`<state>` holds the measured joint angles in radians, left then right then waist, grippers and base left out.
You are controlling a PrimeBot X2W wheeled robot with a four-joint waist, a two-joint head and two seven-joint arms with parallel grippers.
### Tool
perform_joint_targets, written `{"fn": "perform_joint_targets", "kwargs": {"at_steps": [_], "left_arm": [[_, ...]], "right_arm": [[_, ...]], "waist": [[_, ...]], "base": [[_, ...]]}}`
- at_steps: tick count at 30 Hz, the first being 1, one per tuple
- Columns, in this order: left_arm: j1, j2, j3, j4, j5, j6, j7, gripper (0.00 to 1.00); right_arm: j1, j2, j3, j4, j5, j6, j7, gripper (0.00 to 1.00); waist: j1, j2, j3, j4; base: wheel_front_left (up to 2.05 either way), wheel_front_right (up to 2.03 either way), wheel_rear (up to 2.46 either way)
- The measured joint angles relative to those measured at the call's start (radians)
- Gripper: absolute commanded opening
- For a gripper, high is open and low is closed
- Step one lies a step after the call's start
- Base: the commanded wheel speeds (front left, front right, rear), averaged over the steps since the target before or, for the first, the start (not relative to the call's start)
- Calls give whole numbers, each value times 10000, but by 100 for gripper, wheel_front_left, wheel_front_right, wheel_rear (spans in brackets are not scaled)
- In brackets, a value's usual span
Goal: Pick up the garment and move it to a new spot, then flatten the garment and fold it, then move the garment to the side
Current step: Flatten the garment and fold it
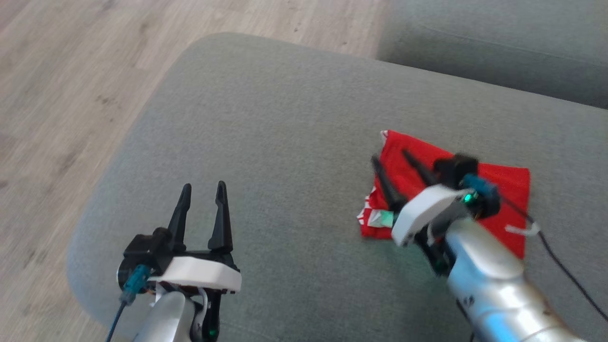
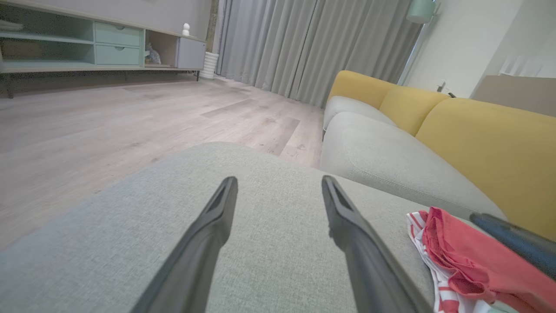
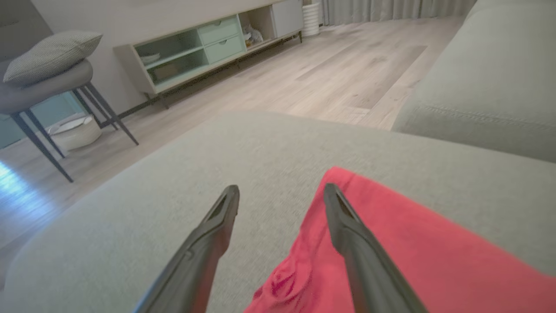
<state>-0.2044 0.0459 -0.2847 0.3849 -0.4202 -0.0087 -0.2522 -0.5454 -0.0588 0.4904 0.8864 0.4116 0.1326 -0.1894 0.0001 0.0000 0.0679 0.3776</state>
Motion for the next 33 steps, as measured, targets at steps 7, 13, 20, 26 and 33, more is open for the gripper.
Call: {"fn": "perform_joint_targets", "kwargs": {"at_steps": [7,13,20,26,33], "left_arm": [[12,0,291,8,272,4,0,100],[75,13,583,-27,539,0,0,100],[603,15,922,-58,1041,-6,0,100],[996,19,1193,-159,1632,-6,0,100],[1171,17,1333,-314,1661,-19,0,100]], "right_arm": [[-440,-4,-1835,-12,-1371,0,-500,100],[212,-10,-3789,-1344,-3103,0,-587,100],[3002,13,-5139,-3845,-3657,0,-604,100],[4199,105,-5208,-4679,-3365,0,-604,100],[4344,113,-4993,-5053,-3237,0,-564,100]], "waist": [[-1,0,-285,-556],[-1,0,-523,-1285],[-2,0,-804,-2334],[-2,0,-842,-3122],[-1,0,-760,-3477]], "base": [[0,0,0],[0,0,0],[0,0,0],[0,0,0],[0,0,0]]}}
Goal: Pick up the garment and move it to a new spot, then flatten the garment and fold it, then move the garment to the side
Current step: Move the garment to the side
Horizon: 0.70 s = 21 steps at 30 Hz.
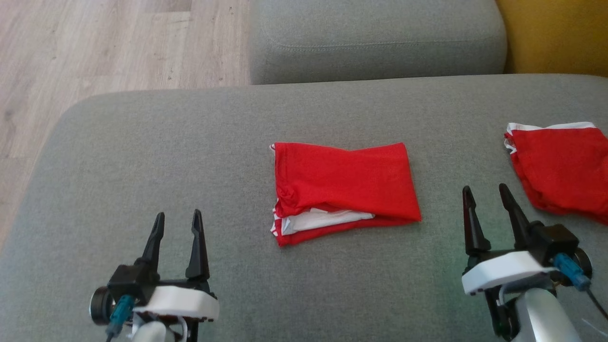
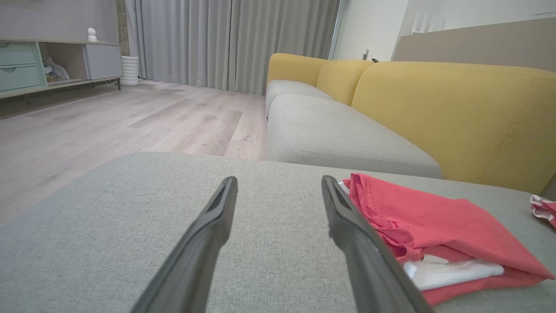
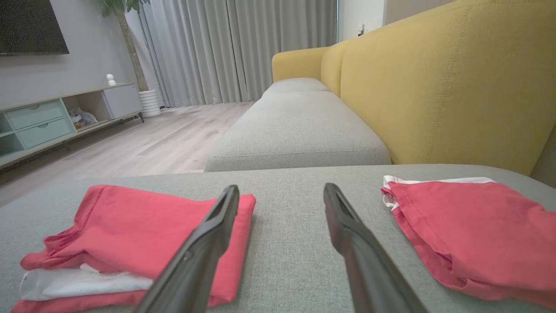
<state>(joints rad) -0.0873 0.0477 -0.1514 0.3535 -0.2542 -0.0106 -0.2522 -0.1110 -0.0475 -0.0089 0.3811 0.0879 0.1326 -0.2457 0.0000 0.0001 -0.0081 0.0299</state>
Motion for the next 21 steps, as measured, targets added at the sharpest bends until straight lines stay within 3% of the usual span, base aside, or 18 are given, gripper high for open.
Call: {"fn": "perform_joint_targets", "kwargs": {"at_steps": [10,21], "left_arm": [[-302,-2,-267,12,-23,-167,0,100],[-1306,-19,-1037,173,-454,-140,0,100]], "right_arm": [[-585,0,-128,-19,-345,0,965,100],[-2958,-13,-635,3264,322,0,2638,100]], "waist": [[1,0,554,504],[3,-1,1747,1604]], "base": [[0,0,0],[0,0,0]]}}
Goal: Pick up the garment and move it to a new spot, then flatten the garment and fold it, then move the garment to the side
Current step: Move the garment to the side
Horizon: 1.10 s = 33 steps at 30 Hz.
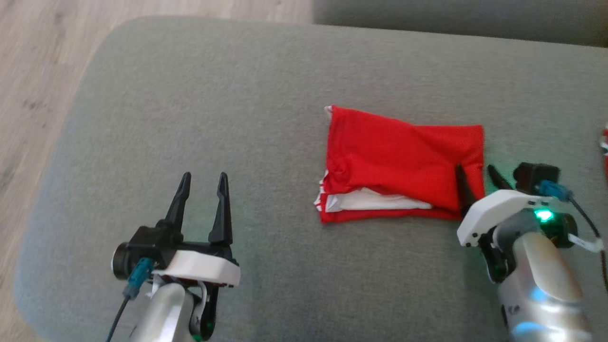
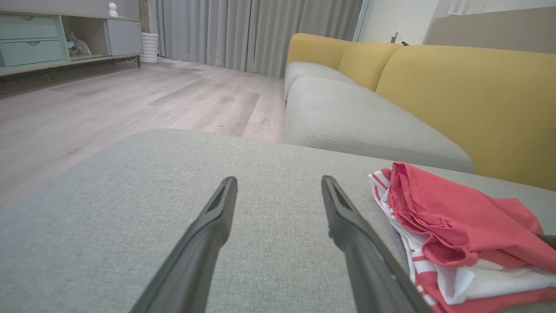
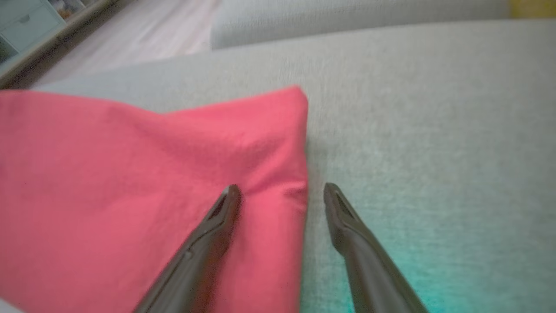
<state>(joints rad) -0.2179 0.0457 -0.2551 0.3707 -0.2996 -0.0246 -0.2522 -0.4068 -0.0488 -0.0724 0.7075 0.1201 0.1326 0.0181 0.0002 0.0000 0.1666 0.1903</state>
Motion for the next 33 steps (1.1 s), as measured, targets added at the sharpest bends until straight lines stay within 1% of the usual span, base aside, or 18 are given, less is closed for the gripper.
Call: {"fn": "perform_joint_targets", "kwargs": {"at_steps": [3,4,5,6,10,15,19,23,25,27,30,33], "left_arm": [[-93,-2,-65,12,-48,69,0,100],[-101,-2,-67,15,-48,73,0,100],[-102,-2,-79,25,-48,73,0,100],[-101,-2,-82,52,-48,81,0,100],[-102,-2,-92,104,-48,117,0,100],[-94,-2,-84,130,2,127,0,100],[-71,0,-77,128,13,128,0,100],[55,0,-77,128,15,155,0,100],[139,0,-71,115,36,155,0,100],[226,0,-73,105,115,159,0,100],[227,2,-59,61,117,157,0,100],[202,0,-61,-38,117,153,0,100]], "right_arm": [[-397,-12,12,773,-215,0,309,100],[-549,-54,50,932,-221,0,353,73],[-722,-84,67,1103,-240,0,397,23],[-879,-123,77,1271,-280,0,397,0],[-1118,-115,353,1755,-410,0,148,0],[-1136,-104,614,2025,-1095,0,-510,0],[-1137,-90,907,1946,-1764,0,-851,0],[-1139,-288,1590,1582,-2270,0,-920,0],[-1146,-616,1985,1310,-2399,0,-915,0],[-1165,-1114,2414,1030,-2437,0,-786,0],[-1219,-2054,2940,598,-2382,0,-500,0],[-1423,-3160,3137,213,-2096,0,-182,0]], "waist": [[-1,0,191,259],[-1,0,234,324],[-1,0,263,376],[0,0,271,408],[-3,0,123,327],[-2,0,-169,-24],[-2,0,-440,-450],[-3,1,-699,-985],[-3,1,-787,-1292],[-3,1,-836,-1595],[-3,1,-849,-2012],[-4,1,-716,-2318]], "base": [[0,0,0],[0,0,0],[0,0,0],[0,0,0],[0,0,0],[0,0,0],[0,0,0],[0,0,0],[0,0,0],[0,0,0],[0,0,0],[0,0,0]]}}
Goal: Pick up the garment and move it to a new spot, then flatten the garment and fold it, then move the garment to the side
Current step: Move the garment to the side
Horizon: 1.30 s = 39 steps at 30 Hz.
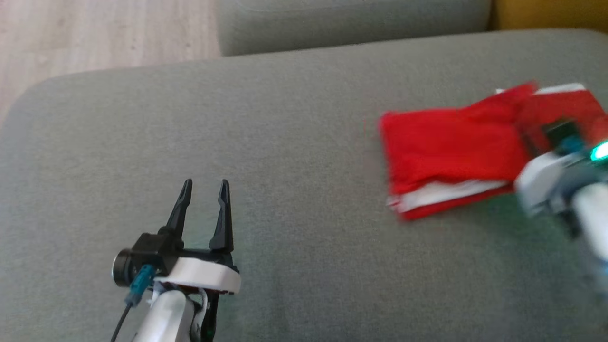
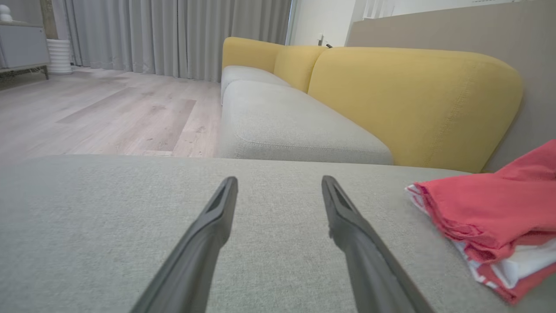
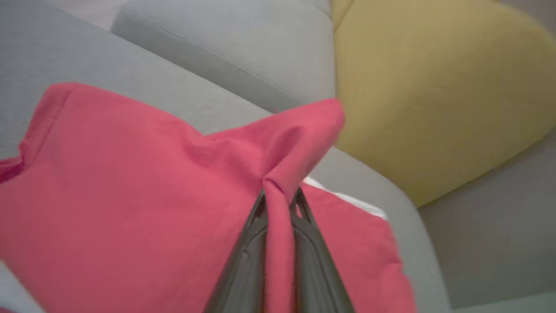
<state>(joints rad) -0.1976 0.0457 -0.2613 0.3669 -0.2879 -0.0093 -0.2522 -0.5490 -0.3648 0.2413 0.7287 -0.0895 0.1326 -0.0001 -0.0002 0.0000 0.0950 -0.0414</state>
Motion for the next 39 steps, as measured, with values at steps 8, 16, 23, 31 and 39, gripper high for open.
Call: {"fn": "perform_joint_targets", "kwargs": {"at_steps": [8,16,23,31,39], "left_arm": [[-562,0,-12,-299,36,-117,0,100],[-1014,-4,13,-226,163,-320,0,100],[-1152,-8,69,-196,165,-359,0,100],[-1302,-17,123,-105,151,-360,0,100],[-1034,-21,376,19,73,-303,0,100]], "right_arm": [[-977,-2113,-94,-328,267,0,625,0],[-1024,-3068,-1432,209,-500,0,1120,0],[-1026,-3093,-2180,408,-980,0,1118,0],[-1029,-2370,-3173,194,-1613,0,1087,100],[-942,-777,-3269,-869,-1358,0,360,100]], "waist": [[3,0,1039,-249],[3,0,1879,-79],[4,0,2151,123],[2,0,1912,242],[1,0,770,220]], "base": [[0,0,0],[0,0,0],[0,0,0],[0,0,0],[0,0,0]]}}
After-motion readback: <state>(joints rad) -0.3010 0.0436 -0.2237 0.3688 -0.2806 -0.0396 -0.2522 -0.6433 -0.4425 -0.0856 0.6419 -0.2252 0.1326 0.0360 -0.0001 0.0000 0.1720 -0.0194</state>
